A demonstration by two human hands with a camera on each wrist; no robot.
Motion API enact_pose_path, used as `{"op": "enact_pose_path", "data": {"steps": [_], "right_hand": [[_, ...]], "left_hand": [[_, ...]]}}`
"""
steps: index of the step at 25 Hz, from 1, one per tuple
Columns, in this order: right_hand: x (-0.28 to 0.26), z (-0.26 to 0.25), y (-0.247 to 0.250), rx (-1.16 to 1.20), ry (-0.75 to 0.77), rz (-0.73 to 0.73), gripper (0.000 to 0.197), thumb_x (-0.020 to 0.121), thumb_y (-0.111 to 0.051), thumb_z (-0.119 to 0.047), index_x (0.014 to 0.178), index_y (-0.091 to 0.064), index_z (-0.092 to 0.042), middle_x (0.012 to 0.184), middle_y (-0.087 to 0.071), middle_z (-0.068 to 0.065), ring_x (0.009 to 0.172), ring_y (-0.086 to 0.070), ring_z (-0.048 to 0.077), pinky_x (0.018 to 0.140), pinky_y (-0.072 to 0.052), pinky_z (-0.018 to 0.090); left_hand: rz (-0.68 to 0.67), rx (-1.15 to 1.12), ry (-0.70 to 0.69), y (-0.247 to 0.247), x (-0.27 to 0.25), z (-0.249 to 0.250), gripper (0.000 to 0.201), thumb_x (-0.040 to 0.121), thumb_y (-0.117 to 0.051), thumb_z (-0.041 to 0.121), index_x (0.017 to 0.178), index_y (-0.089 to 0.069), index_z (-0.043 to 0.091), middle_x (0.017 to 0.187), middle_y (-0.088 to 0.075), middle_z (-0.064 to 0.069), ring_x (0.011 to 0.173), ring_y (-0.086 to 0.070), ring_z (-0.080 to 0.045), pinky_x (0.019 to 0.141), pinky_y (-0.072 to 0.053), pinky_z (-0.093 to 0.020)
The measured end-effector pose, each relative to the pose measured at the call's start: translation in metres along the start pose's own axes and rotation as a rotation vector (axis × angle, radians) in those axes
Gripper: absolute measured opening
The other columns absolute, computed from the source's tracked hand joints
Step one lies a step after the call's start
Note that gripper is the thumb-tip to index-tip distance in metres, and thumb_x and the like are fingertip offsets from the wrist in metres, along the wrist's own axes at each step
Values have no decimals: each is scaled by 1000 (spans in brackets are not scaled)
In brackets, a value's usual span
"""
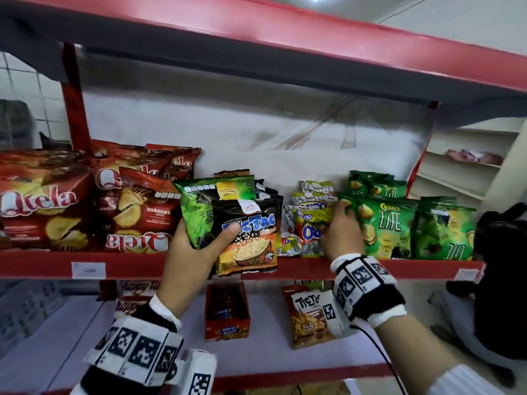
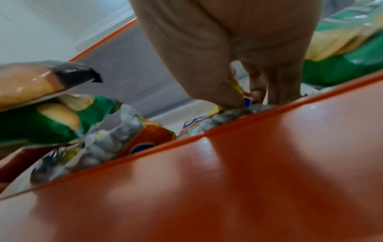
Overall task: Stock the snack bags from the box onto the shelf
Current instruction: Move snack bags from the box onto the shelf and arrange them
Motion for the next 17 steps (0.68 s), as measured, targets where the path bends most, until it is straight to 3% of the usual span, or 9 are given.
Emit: {"op": "enact_pose_path", "data": {"steps": [2, 4, 6, 10, 14, 17], "right_hand": [[-5, -4, 5, -117, 24, 72, 66, 84, -60, -7, 140, -25, -7, 134, -40, 24, 122, -43, 42, 96, -39, 45], [-11, -1, 9, -26, -20, 92, 62, 85, -59, -5, 138, -28, -10, 135, -33, 23, 114, -49, 45, 89, -45, 46], [-18, 1, 11, 39, 1, 89, 50, 90, -54, -9, 135, -34, -10, 137, -29, 22, 113, -49, 45, 88, -46, 45], [-31, 2, 16, 107, 91, 151, 30, 95, -47, -13, 125, -45, -7, 128, -37, 20, 116, -44, 38, 90, -42, 41], [-30, 6, 20, 60, 133, 165, 33, 94, -50, -16, 124, -45, -3, 119, -44, 18, 110, -44, 34, 88, -37, 36], [-31, 11, 10, 31, 151, 130, 43, 94, -52, -24, 130, -42, -3, 113, -47, 17, 106, -45, 32, 89, -38, 36]], "left_hand": [[-26, -13, 1, -3, 7, -4, 64, 57, -77, 48, 115, -60, 24, 99, -72, 11, 89, -69, -4, 66, -54, -13], [-46, -20, 7, -6, 12, -7, 62, 59, -76, 49, 114, -60, 26, 103, -71, 8, 92, -68, -5, 73, -54, -19], [-46, -24, 11, -10, 16, -8, 59, 60, -76, 50, 112, -60, 29, 106, -70, 8, 95, -67, -5, 82, -53, -27], [-54, -31, -1, -18, 24, -6, 56, 66, -76, 45, 116, -60, 26, 108, -69, 9, 100, -65, -7, 89, -52, -32], [-35, -53, -27, -22, 27, -1, 58, 65, -75, 43, 117, -59, 22, 107, -69, 10, 97, -66, -3, 82, -55, -22], [-30, -53, -43, -26, 29, 5, 60, 66, -75, 41, 120, -57, 22, 108, -69, 9, 99, -66, -5, 83, -53, -25]]}}
Point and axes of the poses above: each hand's wrist, its own x-axis towards the middle knuckle, its own y-axis out of the back of the hand, z = x × y, the point moved 9 cm from there along x, towards the middle knuckle
